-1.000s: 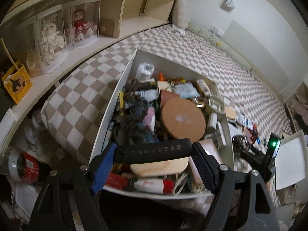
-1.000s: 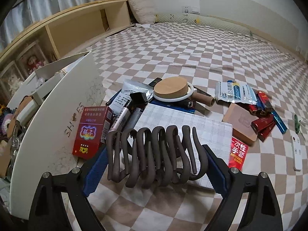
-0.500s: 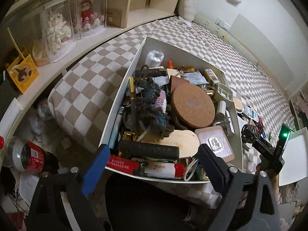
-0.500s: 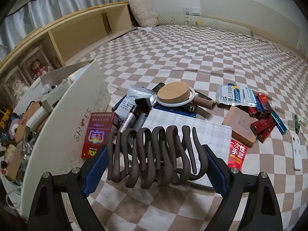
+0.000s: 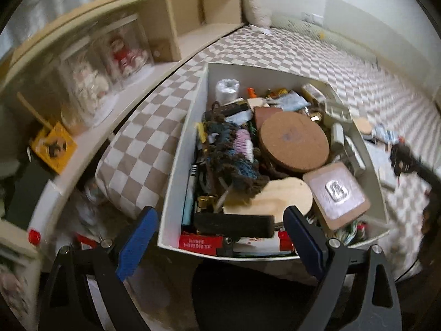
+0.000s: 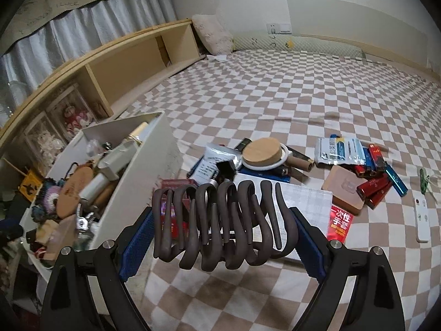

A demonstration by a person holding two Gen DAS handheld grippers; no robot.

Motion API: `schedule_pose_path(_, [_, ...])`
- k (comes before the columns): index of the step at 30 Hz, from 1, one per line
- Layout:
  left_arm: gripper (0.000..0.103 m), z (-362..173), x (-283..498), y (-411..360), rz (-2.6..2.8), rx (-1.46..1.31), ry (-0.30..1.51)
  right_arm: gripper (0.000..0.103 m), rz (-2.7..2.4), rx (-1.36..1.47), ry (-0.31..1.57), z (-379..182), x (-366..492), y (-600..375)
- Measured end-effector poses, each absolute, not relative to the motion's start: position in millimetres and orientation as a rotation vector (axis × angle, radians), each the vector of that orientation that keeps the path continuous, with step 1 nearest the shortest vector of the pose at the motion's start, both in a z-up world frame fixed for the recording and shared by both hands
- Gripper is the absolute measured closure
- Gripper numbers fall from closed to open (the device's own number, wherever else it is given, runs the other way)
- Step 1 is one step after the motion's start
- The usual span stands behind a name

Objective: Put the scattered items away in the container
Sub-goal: 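Lower the black claw clip into the white box and open the right gripper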

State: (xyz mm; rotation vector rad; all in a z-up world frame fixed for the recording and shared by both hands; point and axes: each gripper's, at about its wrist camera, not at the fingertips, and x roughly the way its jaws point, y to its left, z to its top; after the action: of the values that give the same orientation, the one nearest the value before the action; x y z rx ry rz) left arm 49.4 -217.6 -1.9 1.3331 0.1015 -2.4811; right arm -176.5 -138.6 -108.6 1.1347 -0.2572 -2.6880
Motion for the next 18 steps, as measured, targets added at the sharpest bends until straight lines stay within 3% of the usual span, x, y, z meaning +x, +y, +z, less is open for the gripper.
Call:
schedule_pose_path(6, [0.010, -15.8, 47.6, -220.2, -2.436, 1.332, -0.031, 0.010, -2.678, 1.100, -0.242, -97.3, -170.1, -146.3])
schedule_pose_path(18, [0.008, -6.1, 70.5, -254.0, -2.408, 1.240, 0.100, 0.010, -2.653, 1.026, -0.204, -70.4, -160.8, -167.0])
